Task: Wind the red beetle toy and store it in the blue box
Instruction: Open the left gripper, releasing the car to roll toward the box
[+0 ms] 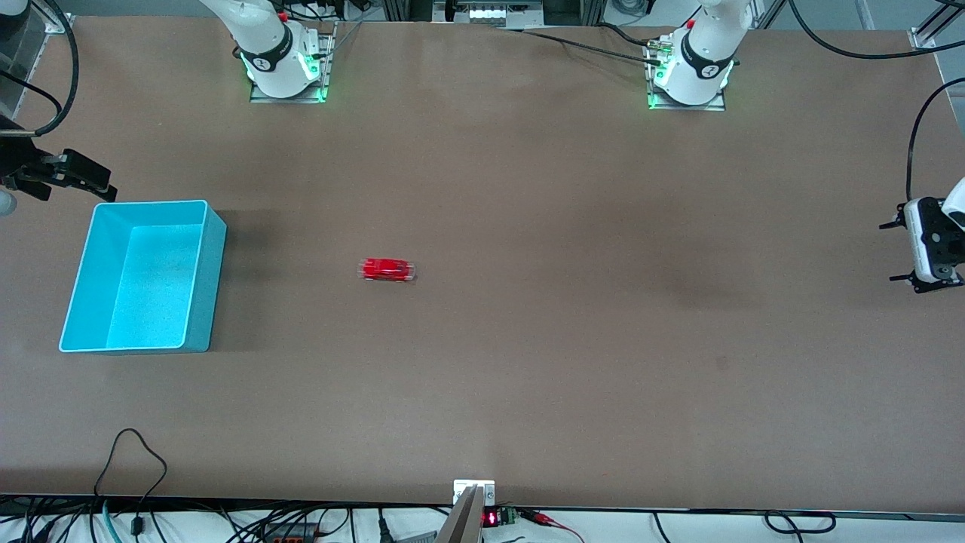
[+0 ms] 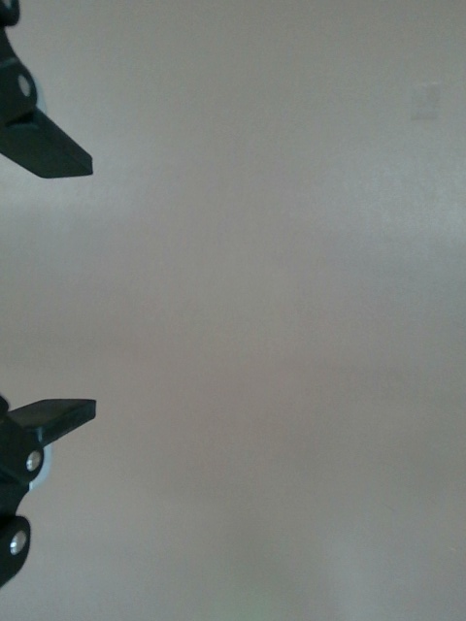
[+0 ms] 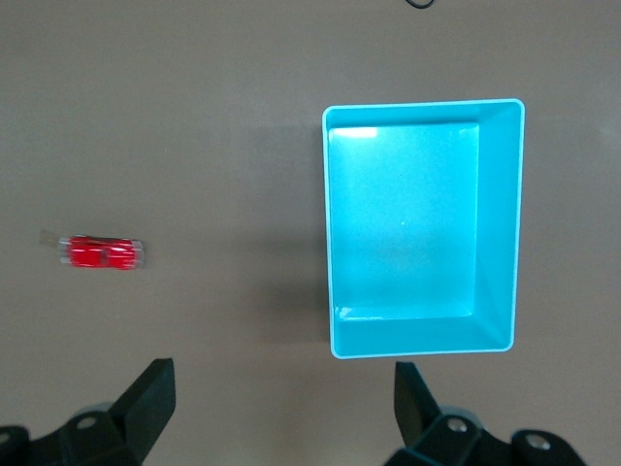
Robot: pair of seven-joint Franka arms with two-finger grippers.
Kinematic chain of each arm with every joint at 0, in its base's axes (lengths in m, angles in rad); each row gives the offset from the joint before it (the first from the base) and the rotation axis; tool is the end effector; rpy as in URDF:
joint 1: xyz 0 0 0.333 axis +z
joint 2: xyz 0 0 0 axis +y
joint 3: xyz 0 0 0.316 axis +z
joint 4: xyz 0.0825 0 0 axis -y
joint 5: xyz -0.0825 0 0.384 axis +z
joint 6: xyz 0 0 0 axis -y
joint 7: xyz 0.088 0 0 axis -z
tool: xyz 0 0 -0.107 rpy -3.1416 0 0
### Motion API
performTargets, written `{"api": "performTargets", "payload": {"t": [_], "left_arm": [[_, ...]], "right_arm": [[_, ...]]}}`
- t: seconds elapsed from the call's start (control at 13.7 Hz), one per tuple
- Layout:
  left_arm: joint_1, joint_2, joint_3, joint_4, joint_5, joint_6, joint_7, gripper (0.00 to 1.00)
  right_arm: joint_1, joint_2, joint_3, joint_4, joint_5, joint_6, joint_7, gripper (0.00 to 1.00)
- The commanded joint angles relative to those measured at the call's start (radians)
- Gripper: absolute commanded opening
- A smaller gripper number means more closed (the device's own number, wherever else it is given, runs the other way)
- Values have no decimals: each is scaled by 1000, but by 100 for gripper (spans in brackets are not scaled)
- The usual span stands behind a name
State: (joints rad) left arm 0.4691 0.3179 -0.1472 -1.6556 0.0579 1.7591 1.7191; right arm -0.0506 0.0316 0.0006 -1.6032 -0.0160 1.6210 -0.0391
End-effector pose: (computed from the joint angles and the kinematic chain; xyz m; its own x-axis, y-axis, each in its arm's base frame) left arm 0.5894 0.2106 0.4113 0.1609 -0.9867 0.0235 -0.9662 -0.1526 0.2080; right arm 0.5667 -0.0300 0.5958 0.9998 -0.0101 -0.0144 -0.0099 -0.9998 0.0154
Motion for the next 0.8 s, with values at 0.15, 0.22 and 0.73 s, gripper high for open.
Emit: {"api": "performTargets", "payload": {"t": [0.15,0.22,0.73], "left_arm": [[-1,-8,-8,73,30,-131,-186,100],[-3,-17,-9,74,30,-148,-232,100],[-12,-62,-28,83,28,-205,-462,100]], "right_arm": [[0,-6,4,-9,-1,14,15,100],[0,-4,6,-9,-1,16,15,100],[-5,25,4,-9,59,45,15,100]]}}
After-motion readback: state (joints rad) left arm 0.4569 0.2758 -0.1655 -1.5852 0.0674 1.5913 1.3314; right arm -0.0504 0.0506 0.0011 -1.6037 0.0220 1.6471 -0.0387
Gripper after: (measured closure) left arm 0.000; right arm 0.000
